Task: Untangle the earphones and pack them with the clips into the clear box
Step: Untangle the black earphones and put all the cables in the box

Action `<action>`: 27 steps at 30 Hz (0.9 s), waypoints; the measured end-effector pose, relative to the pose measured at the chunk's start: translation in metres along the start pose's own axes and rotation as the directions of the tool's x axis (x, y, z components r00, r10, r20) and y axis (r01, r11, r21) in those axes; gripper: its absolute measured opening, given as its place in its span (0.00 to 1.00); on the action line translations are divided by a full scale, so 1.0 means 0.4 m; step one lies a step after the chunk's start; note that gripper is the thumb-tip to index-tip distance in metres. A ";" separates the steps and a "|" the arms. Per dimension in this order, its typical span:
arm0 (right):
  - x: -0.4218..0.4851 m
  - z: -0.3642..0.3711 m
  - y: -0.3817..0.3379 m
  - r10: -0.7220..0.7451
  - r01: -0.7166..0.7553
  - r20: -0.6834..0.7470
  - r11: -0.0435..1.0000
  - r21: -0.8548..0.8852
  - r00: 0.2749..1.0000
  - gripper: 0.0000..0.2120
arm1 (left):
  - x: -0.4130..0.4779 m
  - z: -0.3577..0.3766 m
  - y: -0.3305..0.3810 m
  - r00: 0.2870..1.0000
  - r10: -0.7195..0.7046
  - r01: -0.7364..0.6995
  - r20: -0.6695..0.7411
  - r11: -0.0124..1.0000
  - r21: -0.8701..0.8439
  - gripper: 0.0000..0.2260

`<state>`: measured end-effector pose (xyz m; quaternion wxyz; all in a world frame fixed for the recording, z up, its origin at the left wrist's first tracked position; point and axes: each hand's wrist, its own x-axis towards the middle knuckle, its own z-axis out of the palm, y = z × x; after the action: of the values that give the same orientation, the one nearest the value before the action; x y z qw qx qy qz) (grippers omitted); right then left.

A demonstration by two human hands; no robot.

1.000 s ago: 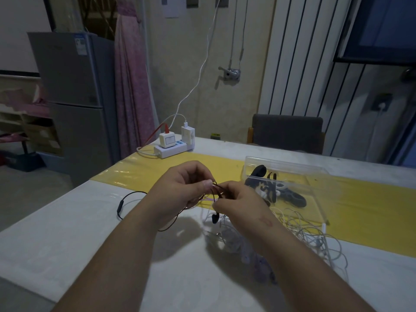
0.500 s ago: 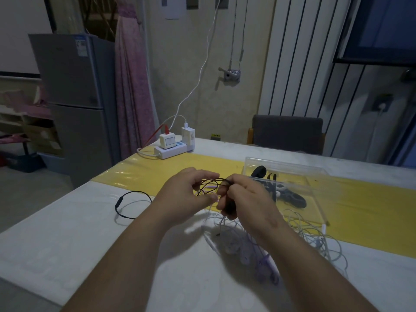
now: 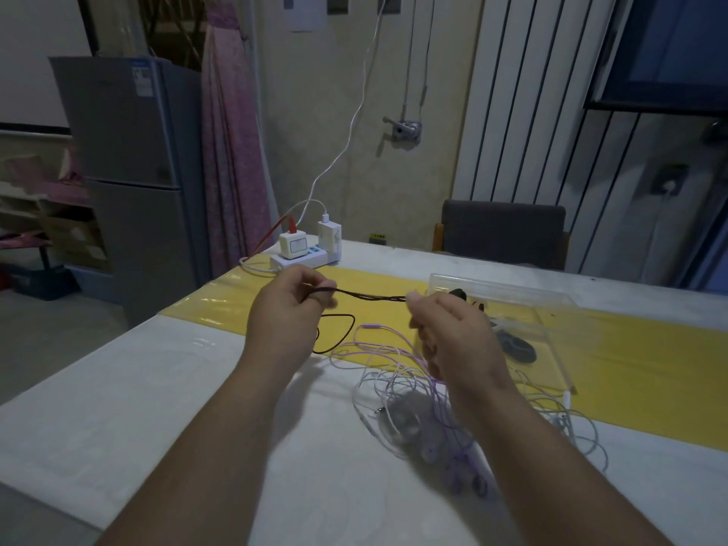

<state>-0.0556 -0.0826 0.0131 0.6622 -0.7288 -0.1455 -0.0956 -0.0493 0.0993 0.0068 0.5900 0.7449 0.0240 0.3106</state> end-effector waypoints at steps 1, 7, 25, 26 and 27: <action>-0.002 0.005 0.002 -0.006 0.008 0.045 0.999 -0.039 0.999 0.18 | -0.001 0.001 0.003 1.000 -0.007 0.007 0.000 1.000 -0.026 0.05; 0.011 -0.008 -0.002 0.083 -0.066 -0.161 0.992 0.110 0.984 0.18 | 0.001 -0.001 -0.006 0.995 -0.016 0.011 0.094 0.999 0.045 0.09; 0.049 -0.080 -0.010 0.303 -0.189 -0.456 0.941 0.280 0.837 0.15 | 0.010 -0.029 -0.036 0.994 -0.103 0.072 -0.038 0.353 0.933 0.19; 0.048 -0.083 -0.011 0.289 -0.172 -0.479 0.947 0.273 0.829 0.15 | 0.013 -0.031 -0.039 0.993 -0.110 0.082 -0.049 0.325 0.942 0.18; 0.048 -0.083 -0.011 0.275 -0.156 -0.492 0.950 0.271 0.826 0.14 | 0.015 -0.033 -0.041 0.992 -0.115 0.089 -0.057 0.303 0.949 0.16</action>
<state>-0.0374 -0.1135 0.0269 0.7592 -0.6095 0.1143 -0.1978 -0.0454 0.1180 -0.0036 0.0591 0.9493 0.2424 0.1913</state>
